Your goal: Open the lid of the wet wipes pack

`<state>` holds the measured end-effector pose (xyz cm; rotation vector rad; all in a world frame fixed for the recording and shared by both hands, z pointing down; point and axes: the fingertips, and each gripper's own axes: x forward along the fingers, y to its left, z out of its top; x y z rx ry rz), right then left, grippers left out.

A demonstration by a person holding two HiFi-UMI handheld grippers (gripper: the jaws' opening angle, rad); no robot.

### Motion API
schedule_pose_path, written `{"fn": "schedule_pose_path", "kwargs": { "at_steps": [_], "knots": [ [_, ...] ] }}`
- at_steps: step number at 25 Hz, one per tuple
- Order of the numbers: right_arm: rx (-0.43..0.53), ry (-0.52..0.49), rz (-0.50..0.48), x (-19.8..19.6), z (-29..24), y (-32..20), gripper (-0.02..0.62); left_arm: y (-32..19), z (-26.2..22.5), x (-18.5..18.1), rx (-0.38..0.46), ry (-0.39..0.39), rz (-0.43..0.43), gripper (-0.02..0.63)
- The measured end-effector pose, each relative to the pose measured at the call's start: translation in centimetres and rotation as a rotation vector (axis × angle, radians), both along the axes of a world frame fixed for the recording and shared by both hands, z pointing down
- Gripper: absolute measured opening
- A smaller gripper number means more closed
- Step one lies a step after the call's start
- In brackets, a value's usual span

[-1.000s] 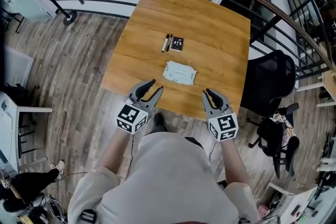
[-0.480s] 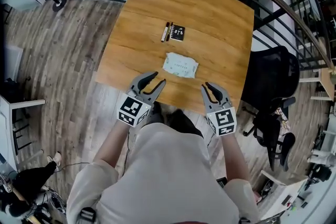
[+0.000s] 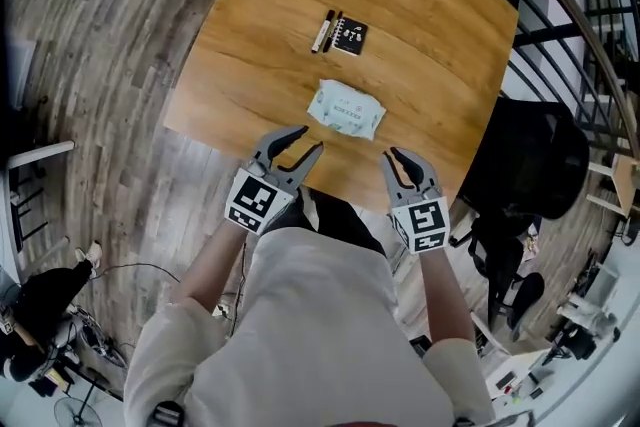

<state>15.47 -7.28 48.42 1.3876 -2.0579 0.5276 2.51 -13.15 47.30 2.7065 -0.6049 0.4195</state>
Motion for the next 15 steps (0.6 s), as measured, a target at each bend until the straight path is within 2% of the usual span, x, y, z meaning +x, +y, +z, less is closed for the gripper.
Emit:
{"fn": "schedule_pose_path", "kwargs": {
  "at_steps": [8, 15],
  "knots": [
    [-0.107, 0.023, -0.108, 0.8, 6.6, -2.6, 0.038, -2.1, 6.6, 2.9, -0.001, -0.068, 0.004, 0.136],
    [-0.145, 0.02, -0.176, 0.4, 11.9, -4.8, 0.038, -3.2, 12.4, 4.5, -0.003, -0.114, 0.034, 0.14]
  ]
}}
